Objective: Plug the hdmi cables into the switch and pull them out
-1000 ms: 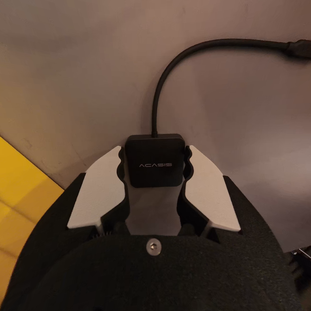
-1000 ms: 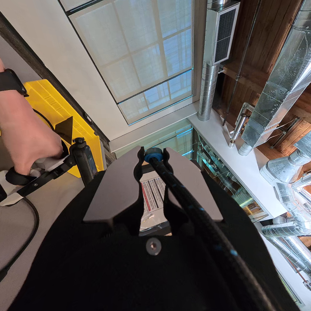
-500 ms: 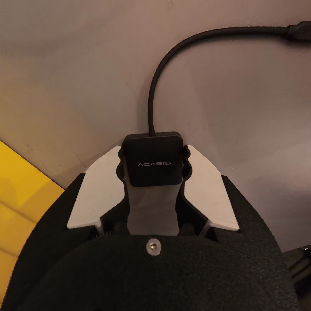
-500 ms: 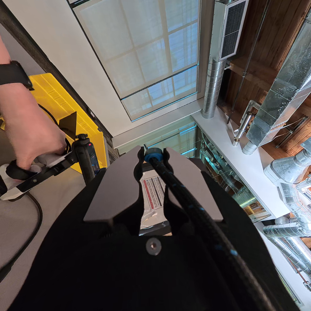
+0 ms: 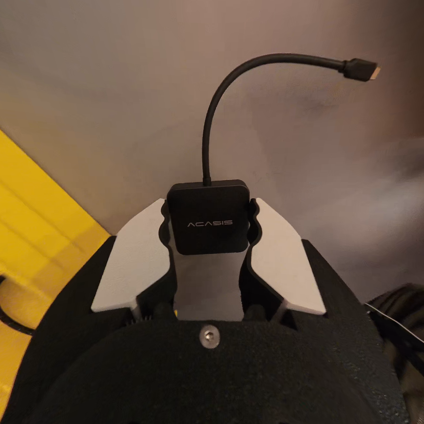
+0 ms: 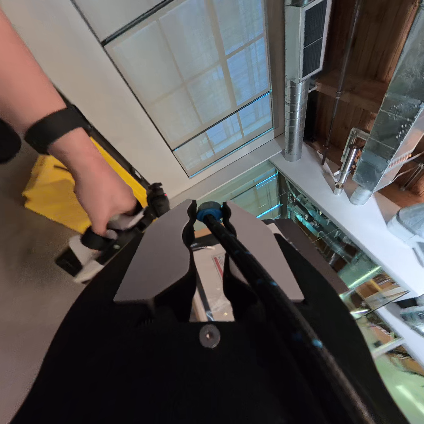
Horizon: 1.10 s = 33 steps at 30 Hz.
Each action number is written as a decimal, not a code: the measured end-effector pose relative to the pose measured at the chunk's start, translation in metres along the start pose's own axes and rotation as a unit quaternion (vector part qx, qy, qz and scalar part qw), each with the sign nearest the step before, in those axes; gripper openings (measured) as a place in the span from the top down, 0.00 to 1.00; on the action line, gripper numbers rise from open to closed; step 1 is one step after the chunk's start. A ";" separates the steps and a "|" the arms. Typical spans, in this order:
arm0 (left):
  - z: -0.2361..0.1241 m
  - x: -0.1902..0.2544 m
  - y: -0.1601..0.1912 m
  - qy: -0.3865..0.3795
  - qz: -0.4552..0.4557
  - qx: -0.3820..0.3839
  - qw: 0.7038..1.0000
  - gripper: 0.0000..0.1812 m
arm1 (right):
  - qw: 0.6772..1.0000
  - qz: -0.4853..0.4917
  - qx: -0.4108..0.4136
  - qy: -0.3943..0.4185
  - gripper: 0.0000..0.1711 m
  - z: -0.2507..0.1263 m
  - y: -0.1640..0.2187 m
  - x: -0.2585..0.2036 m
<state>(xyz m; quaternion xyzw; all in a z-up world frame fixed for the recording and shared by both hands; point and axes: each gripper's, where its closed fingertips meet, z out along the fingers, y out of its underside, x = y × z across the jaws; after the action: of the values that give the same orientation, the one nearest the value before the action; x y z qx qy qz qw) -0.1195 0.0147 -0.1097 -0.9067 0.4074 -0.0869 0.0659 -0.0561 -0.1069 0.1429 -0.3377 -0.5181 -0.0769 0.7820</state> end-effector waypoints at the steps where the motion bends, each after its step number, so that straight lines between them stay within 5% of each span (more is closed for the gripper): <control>1: -0.011 -0.001 -0.004 0.005 -0.003 0.008 1.000 0.64 | 1.000 0.026 0.009 0.009 0.87 0.003 -0.001 0.000; 14: -0.132 -0.003 -0.025 0.025 -0.025 0.060 0.998 0.63 | 0.939 0.342 0.019 0.036 0.87 0.041 0.042 -0.038; 33: -0.152 0.038 -0.050 0.040 -0.009 0.096 0.995 0.63 | 0.903 0.427 -0.019 0.053 0.87 0.049 0.079 -0.058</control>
<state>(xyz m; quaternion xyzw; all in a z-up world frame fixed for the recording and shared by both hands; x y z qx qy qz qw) -0.0904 0.0116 0.0526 -0.8956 0.3915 -0.1621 0.1358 -0.0820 -0.0303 0.0687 -0.5364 -0.2809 0.2368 0.7598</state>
